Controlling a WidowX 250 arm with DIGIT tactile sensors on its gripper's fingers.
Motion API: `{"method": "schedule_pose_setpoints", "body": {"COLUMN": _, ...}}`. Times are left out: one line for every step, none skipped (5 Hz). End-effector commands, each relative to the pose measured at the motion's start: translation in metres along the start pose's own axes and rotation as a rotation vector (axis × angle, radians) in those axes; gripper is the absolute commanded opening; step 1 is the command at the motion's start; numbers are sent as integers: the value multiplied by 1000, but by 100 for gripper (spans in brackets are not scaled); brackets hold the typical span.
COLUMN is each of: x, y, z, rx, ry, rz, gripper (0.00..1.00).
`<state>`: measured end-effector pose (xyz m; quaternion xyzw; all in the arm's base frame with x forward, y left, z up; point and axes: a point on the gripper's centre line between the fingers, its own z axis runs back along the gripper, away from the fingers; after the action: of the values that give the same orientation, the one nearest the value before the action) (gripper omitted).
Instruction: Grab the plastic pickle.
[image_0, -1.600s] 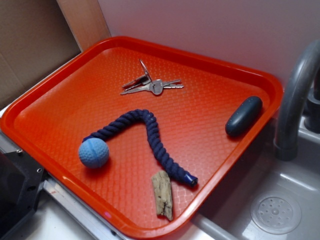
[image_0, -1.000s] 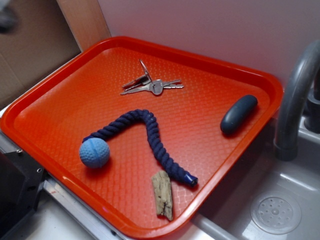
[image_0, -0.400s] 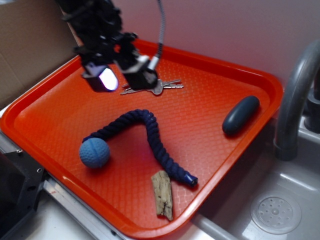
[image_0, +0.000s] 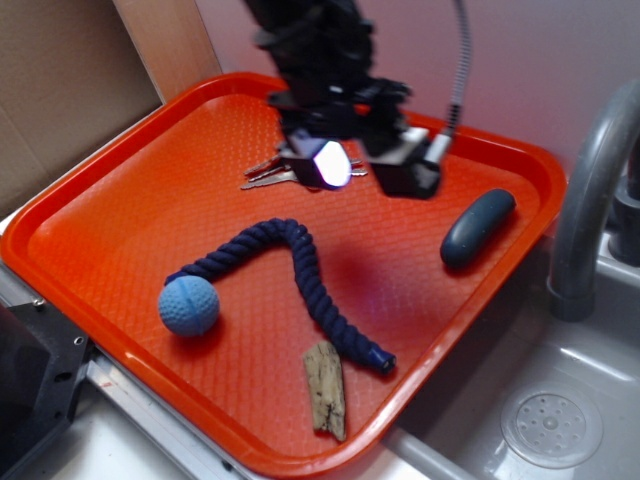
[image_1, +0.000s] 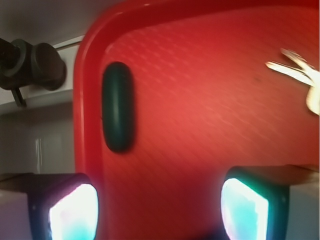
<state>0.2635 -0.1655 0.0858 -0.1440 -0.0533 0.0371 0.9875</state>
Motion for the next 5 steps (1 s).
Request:
{"method": "schedule_pose_setpoints", "body": {"x": 31, "y": -15, "z": -7, "rx": 12, "ry": -52, "rz": 4, "gripper": 100}}
{"method": "schedule_pose_setpoints", "body": {"x": 38, "y": -10, "z": -6, "rx": 98, "ry": -78, "rz": -27, "gripper": 100}}
{"method": "schedule_pose_setpoints", "body": {"x": 38, "y": -10, "z": -6, "rx": 98, "ry": -78, "rz": -27, "gripper": 100}}
{"method": "schedule_pose_setpoints", "body": {"x": 38, "y": -10, "z": -6, "rx": 98, "ry": -78, "rz": -27, "gripper": 100}}
{"method": "schedule_pose_setpoints", "body": {"x": 38, "y": -10, "z": -6, "rx": 98, "ry": -78, "rz": -27, "gripper": 100}}
